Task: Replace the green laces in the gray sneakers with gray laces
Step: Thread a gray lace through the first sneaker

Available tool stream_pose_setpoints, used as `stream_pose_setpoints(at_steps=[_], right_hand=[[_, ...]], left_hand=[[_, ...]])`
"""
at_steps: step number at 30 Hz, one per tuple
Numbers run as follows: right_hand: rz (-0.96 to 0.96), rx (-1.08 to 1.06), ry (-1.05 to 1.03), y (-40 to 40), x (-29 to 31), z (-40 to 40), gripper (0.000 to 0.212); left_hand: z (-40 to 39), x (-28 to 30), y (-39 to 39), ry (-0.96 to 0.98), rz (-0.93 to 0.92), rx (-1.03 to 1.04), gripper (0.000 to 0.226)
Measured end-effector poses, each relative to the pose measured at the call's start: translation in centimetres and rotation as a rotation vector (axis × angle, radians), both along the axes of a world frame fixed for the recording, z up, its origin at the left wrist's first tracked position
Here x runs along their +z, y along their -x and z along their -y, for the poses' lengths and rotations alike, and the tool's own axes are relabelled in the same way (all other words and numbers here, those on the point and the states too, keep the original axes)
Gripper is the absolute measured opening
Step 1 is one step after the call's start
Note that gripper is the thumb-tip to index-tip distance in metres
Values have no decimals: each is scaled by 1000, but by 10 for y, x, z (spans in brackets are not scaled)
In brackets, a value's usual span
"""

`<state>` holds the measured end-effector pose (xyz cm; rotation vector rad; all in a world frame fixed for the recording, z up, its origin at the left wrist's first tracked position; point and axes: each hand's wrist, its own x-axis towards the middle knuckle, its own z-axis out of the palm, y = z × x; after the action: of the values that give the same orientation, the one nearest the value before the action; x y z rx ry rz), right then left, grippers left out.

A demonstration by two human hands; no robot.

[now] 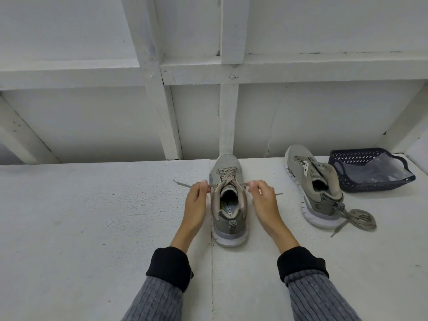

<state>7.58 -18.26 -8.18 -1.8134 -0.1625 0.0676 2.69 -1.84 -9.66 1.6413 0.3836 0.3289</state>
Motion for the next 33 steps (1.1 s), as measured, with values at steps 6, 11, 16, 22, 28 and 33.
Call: stream_pose_setpoints(at_steps=[6,11,16,22,28,33], right_hand=[[-54,95,-544,-11,75,-10,33],[22,197,-754,-17,135,-7,25],[135,121,-678,-19,156,-10,18],[56,-96,-407,-17,119,-10,14],[-242,-90,-174,-14,74,-6,11],[-457,-25,-222,-9,69,-13,39]], left_hand=[[-3,76,-17,283,239,-63,40],[-4,143,-22,380,376,-148,33],[-5,172,-24,353,454,-152,25],[-7,125,-33,102,143,15,20],[-4,72,-28,55,-76,63,8],[8,78,-23,-179,59,-67,7]])
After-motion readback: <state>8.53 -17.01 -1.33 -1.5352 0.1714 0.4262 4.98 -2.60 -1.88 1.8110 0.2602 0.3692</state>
